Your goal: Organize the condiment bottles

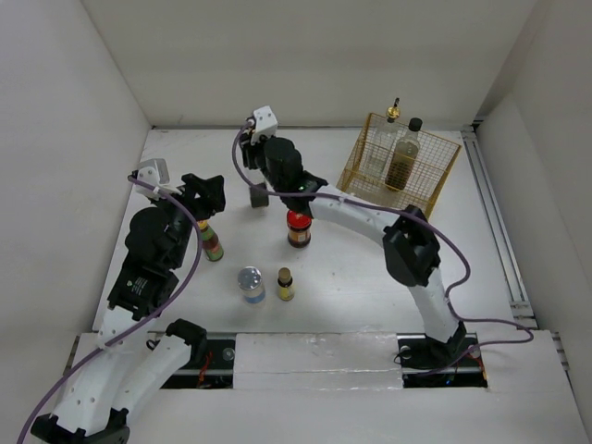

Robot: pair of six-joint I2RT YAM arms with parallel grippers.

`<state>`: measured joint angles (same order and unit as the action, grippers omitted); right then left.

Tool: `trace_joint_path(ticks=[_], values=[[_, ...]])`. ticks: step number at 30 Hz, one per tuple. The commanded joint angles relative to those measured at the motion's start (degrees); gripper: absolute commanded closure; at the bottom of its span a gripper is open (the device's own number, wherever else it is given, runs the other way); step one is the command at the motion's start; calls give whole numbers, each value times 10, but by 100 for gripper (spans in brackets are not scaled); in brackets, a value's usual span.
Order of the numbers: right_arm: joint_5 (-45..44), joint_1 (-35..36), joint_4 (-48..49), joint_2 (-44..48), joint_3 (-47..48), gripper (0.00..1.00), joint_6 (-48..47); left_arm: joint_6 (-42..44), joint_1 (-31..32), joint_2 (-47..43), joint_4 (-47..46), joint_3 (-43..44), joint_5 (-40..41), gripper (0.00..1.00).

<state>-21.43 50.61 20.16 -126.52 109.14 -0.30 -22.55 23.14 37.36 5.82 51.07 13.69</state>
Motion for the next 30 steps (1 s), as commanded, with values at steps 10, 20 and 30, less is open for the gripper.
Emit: trace_joint_path(ticks=[10,20,30], values=[[38,-60,31,331,-52,86,-15,7,-2,-12,-24,-3,-16,39],[-34,-187,-116,511,-103,86,-26,7,-2,-12,-24,-3,-17,39],[-80,-310,-151,568,-170,88,-32,2,-2,-6,-24,-3,-23,40]])
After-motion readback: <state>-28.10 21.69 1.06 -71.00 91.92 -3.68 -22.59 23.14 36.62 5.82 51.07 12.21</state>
